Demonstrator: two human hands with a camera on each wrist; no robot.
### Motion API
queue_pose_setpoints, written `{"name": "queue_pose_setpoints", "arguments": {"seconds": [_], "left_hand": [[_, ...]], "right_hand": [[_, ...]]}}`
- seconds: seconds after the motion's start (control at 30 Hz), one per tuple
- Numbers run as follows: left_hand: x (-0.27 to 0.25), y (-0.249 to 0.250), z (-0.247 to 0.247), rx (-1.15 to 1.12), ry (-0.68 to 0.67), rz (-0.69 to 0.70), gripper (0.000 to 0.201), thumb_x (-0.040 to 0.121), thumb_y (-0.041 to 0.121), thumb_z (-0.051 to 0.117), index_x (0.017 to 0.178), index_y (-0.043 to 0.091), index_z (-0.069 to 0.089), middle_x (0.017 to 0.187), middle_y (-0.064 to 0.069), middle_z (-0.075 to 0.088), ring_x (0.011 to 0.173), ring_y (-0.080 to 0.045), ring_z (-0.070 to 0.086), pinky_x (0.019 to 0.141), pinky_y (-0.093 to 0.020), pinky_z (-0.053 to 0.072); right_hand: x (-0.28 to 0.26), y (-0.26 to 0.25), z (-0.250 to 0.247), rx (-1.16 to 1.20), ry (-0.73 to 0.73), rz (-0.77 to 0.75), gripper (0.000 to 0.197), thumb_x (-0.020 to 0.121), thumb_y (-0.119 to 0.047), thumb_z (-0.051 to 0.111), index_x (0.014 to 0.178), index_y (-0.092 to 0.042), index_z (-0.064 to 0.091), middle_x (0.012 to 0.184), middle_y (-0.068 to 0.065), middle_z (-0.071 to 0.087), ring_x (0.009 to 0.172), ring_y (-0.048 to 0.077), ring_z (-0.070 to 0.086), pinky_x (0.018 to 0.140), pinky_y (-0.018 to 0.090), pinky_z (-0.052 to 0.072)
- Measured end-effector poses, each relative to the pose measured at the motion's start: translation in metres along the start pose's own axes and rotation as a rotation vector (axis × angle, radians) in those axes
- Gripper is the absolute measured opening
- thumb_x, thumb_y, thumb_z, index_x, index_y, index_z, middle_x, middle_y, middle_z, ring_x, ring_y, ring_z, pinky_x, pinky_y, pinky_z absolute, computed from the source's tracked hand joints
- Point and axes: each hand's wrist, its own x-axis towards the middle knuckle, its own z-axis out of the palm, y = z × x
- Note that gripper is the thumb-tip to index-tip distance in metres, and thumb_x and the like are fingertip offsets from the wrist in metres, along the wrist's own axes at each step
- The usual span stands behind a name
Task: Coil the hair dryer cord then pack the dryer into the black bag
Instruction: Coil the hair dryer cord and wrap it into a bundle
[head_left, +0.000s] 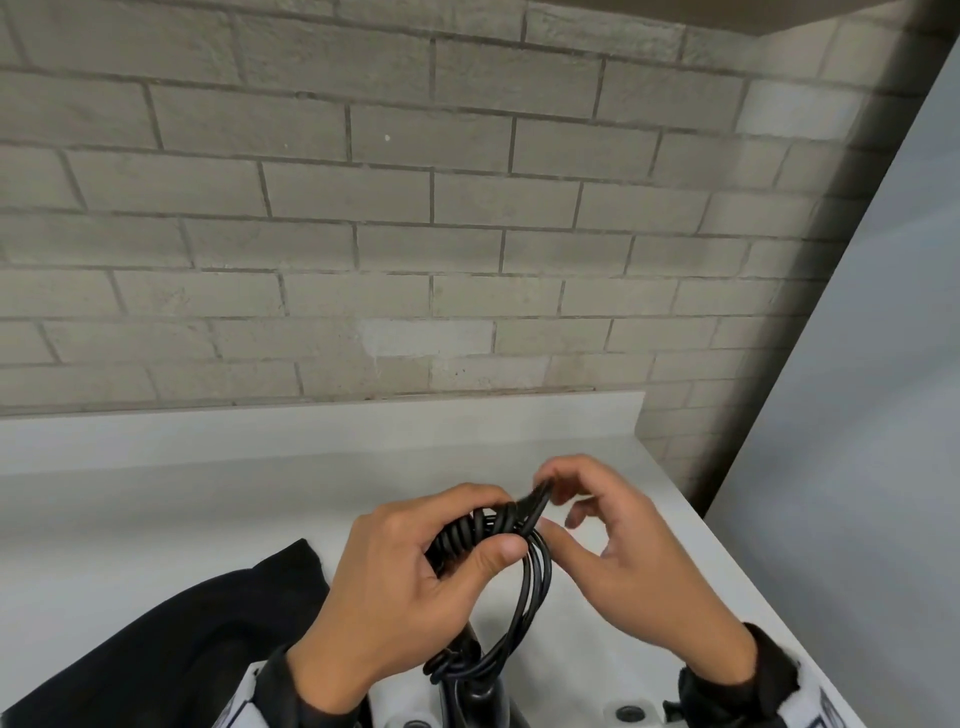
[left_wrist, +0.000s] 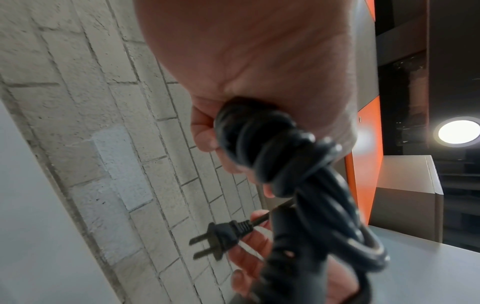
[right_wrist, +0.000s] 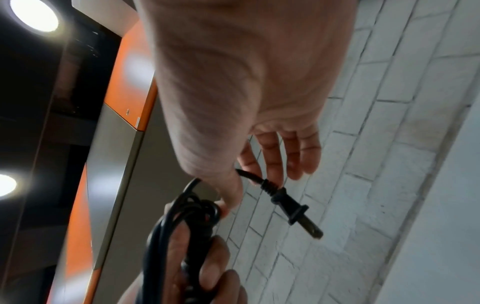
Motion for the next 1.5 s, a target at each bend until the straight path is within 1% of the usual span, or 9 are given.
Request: {"name": "queue_pose_setpoints", "arguments": {"seconds": [0.2, 0.37, 0.63, 0.73, 0.9, 1.13, 1.23, 1.3, 1.5], "left_hand": [[0.0, 0.0, 0.0, 0.054, 0.036, -0.025, 0.035, 0.084, 0.071, 0.054, 0.104, 0.044, 0.062, 0.073, 0.012, 0.066, 0.06, -0.015, 0.061, 0.059, -0.032, 0.051], [0.0, 0.0, -0.001, 0.049, 0.036, -0.049, 0.037, 0.082, 0.072, 0.055, 0.104, 0.044, 0.065, 0.074, 0.013, 0.068, 0.061, -0.012, 0.062, 0.06, -0.032, 0.053], [0.001, 0.0, -0.003, -0.002, 0.001, -0.1, 0.04, 0.075, 0.076, 0.057, 0.103, 0.048, 0.066, 0.082, 0.013, 0.073, 0.072, -0.017, 0.069, 0.07, -0.04, 0.056], [0.001, -0.001, -0.005, 0.047, 0.004, -0.106, 0.037, 0.076, 0.075, 0.055, 0.104, 0.05, 0.064, 0.083, 0.02, 0.072, 0.073, -0.013, 0.069, 0.071, -0.037, 0.056], [0.004, 0.002, -0.007, 0.073, -0.019, -0.1, 0.031, 0.08, 0.068, 0.058, 0.101, 0.046, 0.066, 0.081, 0.018, 0.073, 0.075, -0.01, 0.07, 0.07, -0.036, 0.056], [0.006, 0.01, -0.014, 0.071, -0.189, -0.111, 0.025, 0.074, 0.055, 0.069, 0.096, 0.042, 0.07, 0.081, 0.018, 0.073, 0.078, -0.009, 0.07, 0.072, -0.034, 0.056], [0.008, 0.014, -0.013, 0.013, -0.315, -0.139, 0.021, 0.077, 0.046, 0.076, 0.097, 0.04, 0.074, 0.09, 0.022, 0.074, 0.087, -0.004, 0.071, 0.08, -0.034, 0.057], [0.009, 0.014, -0.012, -0.038, -0.329, -0.155, 0.02, 0.077, 0.042, 0.08, 0.096, 0.038, 0.075, 0.089, 0.02, 0.075, 0.085, -0.003, 0.071, 0.081, -0.034, 0.058], [0.015, 0.012, -0.009, -0.08, -0.173, -0.154, 0.046, 0.067, 0.073, 0.069, 0.103, 0.044, 0.066, 0.065, 0.009, 0.066, 0.062, -0.008, 0.064, 0.066, -0.032, 0.054]], "right_hand": [[-0.018, -0.009, 0.025, 0.706, 0.023, 0.325, 0.013, 0.095, -0.002, 0.055, 0.09, 0.001, 0.067, 0.074, 0.015, 0.07, 0.063, 0.02, 0.069, 0.06, 0.027, 0.056], [-0.027, -0.017, 0.038, 0.99, -0.062, 0.458, 0.014, 0.083, -0.011, 0.068, 0.091, 0.0, 0.067, 0.074, 0.02, 0.068, 0.06, 0.025, 0.065, 0.058, 0.034, 0.056], [-0.033, -0.016, 0.041, 1.231, -0.173, 0.473, 0.044, 0.07, -0.021, 0.082, 0.107, -0.003, 0.068, 0.08, 0.017, 0.065, 0.072, 0.027, 0.062, 0.07, 0.038, 0.048], [-0.035, -0.017, 0.042, 1.384, -0.192, 0.488, 0.054, 0.078, -0.034, 0.075, 0.117, 0.002, 0.063, 0.1, 0.028, 0.061, 0.095, 0.038, 0.057, 0.077, 0.045, 0.043], [-0.038, -0.022, 0.051, 1.125, -0.148, 0.42, 0.081, 0.069, -0.039, 0.086, 0.128, 0.003, 0.051, 0.102, 0.025, 0.067, 0.095, 0.036, 0.065, 0.081, 0.045, 0.049], [-0.04, -0.033, 0.052, 0.887, -0.173, 0.398, 0.052, 0.07, -0.052, 0.079, 0.109, -0.019, 0.07, 0.099, 0.004, 0.072, 0.097, 0.019, 0.069, 0.083, 0.035, 0.052], [-0.04, -0.04, 0.044, 0.777, -0.264, 0.32, 0.034, 0.079, -0.02, 0.078, 0.11, -0.026, 0.066, 0.096, 0.001, 0.068, 0.095, 0.016, 0.067, 0.085, 0.028, 0.051], [-0.039, -0.043, 0.038, 0.742, -0.314, 0.309, 0.041, 0.079, -0.003, 0.076, 0.11, -0.03, 0.065, 0.089, 0.003, 0.066, 0.078, 0.016, 0.066, 0.073, 0.029, 0.052], [-0.038, -0.039, 0.023, 0.683, -0.372, 0.39, 0.049, 0.071, -0.004, 0.085, 0.111, -0.008, 0.057, 0.091, 0.008, 0.07, 0.068, 0.022, 0.063, 0.06, 0.033, 0.051]]}}
